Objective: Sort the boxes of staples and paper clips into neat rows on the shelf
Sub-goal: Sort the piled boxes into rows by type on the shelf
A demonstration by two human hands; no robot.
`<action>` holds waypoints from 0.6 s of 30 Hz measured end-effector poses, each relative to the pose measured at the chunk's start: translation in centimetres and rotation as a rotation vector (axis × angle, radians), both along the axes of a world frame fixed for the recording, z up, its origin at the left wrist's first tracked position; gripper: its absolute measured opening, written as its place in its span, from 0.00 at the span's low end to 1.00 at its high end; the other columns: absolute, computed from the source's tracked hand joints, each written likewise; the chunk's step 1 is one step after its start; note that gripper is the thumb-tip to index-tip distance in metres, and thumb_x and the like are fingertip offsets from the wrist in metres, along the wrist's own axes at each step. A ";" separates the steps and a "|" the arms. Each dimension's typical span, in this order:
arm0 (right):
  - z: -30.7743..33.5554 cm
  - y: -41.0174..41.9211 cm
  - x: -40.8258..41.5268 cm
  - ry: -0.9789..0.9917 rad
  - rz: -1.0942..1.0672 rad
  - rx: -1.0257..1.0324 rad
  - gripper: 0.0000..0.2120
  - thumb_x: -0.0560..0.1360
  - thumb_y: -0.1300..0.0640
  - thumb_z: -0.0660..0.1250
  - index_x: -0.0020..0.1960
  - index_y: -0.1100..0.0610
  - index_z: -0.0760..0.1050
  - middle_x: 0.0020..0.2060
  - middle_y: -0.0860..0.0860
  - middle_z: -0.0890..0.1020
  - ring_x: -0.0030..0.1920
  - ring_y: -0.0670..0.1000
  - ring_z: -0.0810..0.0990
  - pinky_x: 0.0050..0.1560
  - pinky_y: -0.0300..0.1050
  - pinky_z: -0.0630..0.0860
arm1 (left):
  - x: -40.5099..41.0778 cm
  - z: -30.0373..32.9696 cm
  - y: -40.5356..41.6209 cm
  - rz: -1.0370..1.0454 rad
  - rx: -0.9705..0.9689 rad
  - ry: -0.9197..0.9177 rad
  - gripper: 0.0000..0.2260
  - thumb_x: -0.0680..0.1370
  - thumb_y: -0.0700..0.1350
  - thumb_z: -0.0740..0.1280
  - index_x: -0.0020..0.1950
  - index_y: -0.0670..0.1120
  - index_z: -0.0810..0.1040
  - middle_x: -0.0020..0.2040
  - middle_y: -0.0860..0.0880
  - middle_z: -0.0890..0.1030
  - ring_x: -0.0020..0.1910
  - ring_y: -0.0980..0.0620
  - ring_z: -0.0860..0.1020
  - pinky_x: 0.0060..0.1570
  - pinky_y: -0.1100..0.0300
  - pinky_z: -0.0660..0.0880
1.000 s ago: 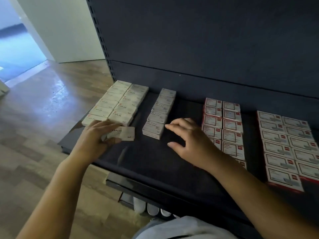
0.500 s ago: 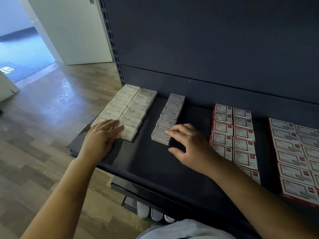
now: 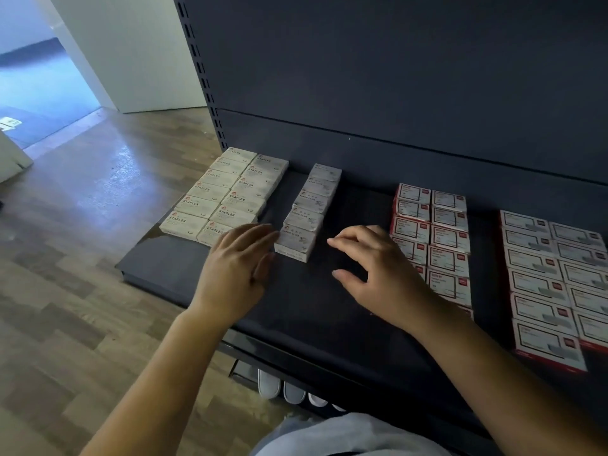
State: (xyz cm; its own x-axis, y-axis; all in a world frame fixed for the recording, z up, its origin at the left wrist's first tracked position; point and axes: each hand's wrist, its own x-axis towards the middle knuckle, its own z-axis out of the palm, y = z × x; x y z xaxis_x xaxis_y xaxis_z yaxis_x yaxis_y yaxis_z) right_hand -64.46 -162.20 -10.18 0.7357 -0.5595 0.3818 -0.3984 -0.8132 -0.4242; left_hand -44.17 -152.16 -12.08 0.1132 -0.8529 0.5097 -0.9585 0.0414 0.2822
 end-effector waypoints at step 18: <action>-0.7 -1.0 -22.2 0.035 -0.329 -0.066 0.17 0.68 0.56 0.67 0.55 0.62 0.78 0.49 0.54 0.78 0.52 0.52 0.70 0.49 0.54 0.76 | -22.4 1.7 -7.9 -0.396 -0.004 -0.153 0.15 0.74 0.44 0.61 0.56 0.41 0.81 0.55 0.43 0.80 0.58 0.43 0.74 0.57 0.49 0.71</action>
